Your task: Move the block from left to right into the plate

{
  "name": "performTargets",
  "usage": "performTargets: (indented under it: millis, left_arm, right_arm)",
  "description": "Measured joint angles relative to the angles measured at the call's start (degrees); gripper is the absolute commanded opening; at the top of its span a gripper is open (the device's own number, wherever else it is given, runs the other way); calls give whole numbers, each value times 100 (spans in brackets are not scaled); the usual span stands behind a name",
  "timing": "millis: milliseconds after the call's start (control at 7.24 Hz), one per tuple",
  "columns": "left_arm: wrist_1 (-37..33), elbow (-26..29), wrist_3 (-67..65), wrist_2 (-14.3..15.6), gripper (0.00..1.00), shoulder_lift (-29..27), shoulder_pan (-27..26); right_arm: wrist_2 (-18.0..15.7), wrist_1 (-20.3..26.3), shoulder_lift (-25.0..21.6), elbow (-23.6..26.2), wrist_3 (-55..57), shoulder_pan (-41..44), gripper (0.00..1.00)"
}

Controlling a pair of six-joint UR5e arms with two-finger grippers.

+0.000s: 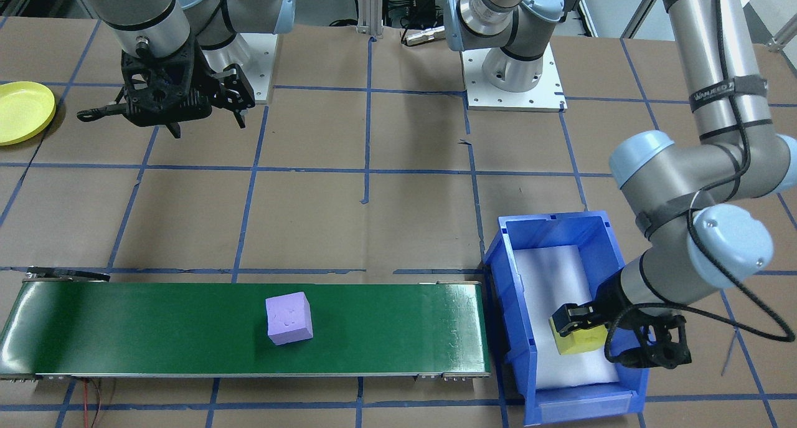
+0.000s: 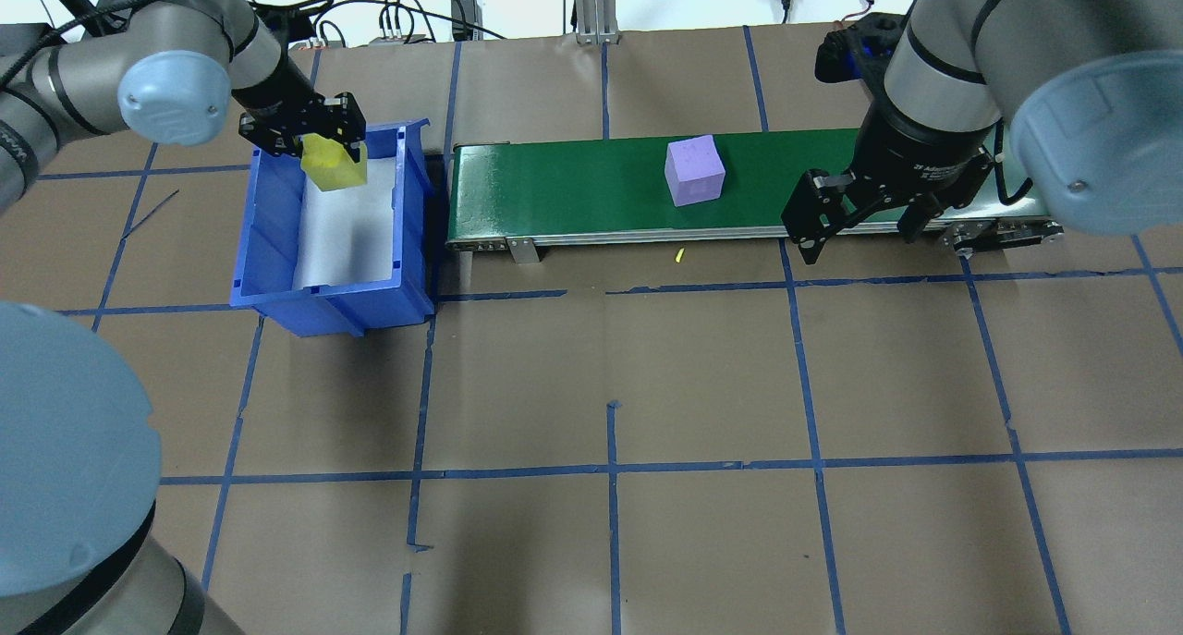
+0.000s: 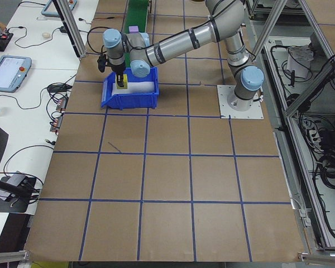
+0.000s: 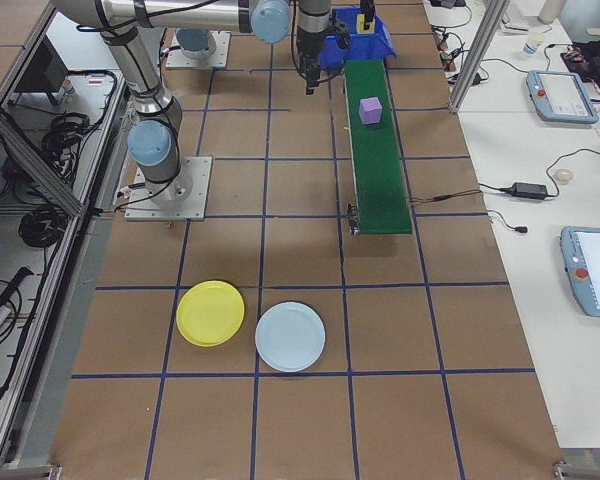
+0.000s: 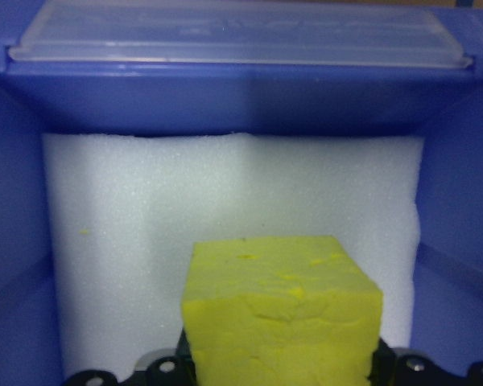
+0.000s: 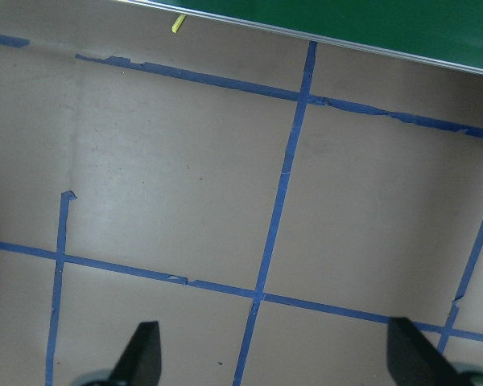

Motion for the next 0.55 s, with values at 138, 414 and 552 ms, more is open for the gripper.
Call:
performTargets:
  millis: [138,414,552]
  left_arm:
    - [-251,73,-10,4,44,260,-25]
    - [-458,127,-22,8,44,649,-362]
    - [-483,105,-22,8,45,728,-621]
  right_arm:
    - [-1,0,0,0,4,0,100]
    - [-1,0,0,1,1,0,100]
    - [1,0,0,3,-3,0,100]
